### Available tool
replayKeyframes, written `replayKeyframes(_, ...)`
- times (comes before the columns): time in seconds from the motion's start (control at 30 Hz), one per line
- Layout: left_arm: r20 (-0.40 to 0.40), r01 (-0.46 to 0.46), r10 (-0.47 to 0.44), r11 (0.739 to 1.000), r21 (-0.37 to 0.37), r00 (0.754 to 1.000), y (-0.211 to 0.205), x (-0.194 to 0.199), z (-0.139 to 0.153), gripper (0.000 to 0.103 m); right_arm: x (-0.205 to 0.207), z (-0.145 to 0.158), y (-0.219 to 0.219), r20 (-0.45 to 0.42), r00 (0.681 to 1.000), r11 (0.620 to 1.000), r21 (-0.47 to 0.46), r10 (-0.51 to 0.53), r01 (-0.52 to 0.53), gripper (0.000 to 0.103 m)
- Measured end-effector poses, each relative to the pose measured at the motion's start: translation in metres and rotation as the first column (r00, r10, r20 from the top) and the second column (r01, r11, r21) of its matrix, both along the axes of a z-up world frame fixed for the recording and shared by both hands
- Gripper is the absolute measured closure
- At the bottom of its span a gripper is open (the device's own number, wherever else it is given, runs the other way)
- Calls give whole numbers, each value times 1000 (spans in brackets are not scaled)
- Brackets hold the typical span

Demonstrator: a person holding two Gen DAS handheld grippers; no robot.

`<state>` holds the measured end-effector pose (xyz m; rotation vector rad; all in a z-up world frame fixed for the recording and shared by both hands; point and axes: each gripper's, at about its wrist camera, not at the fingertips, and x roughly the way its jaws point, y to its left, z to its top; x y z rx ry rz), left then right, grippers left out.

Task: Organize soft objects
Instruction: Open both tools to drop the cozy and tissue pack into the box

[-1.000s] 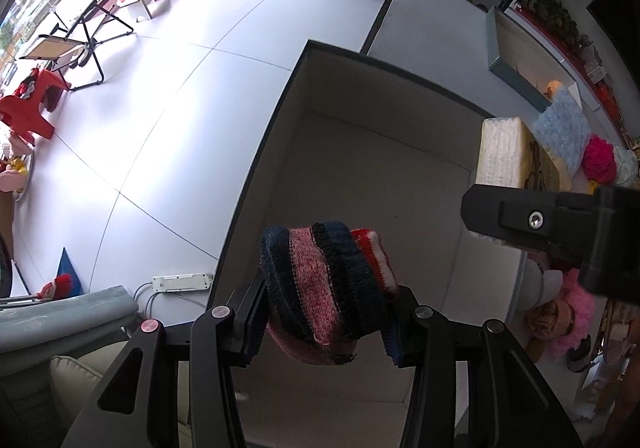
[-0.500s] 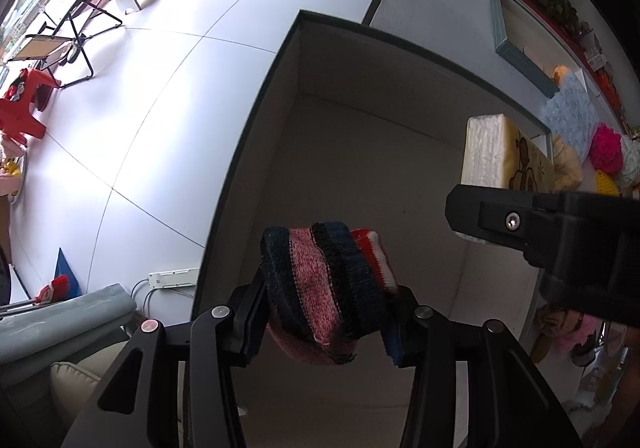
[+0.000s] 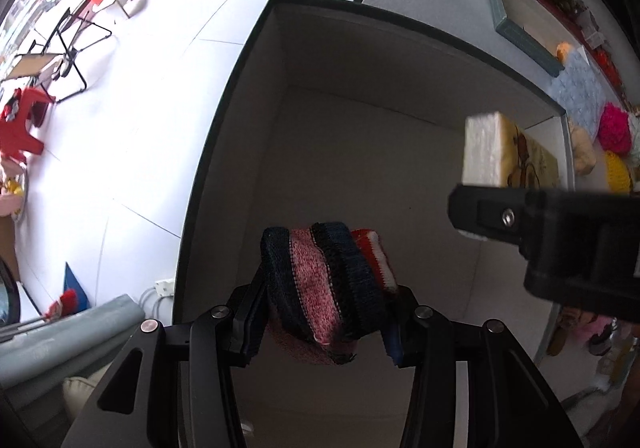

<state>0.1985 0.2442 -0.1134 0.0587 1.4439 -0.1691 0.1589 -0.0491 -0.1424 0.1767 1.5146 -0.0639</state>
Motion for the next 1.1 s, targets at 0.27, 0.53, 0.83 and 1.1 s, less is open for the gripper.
replayKeyframes(0.27, 19, 69, -69, 998, 7, 997, -13, -2, 1, 55, -9, -8, -9, -8, 999, 999, 1, -47, 47, 25)
replayKeyframes(0.53, 20, 47, -47, 999, -4, 999, -10, -5, 7, 36, -5, -11, -17, -13, 998, 998, 18, -59, 59, 24)
replayKeyframes(0.83, 71, 45, -39, 995, -85, 997, -4, -17, 34, 0, -6, 8, -15, 102, 994, 994, 105, -40, 29, 0)
replayKeyframes(1.1, 25, 83, -82, 995, -54, 996, -18, -28, 38, 0, -33, 31, -38, 178, 979, 990, 116, -99, 79, 0)
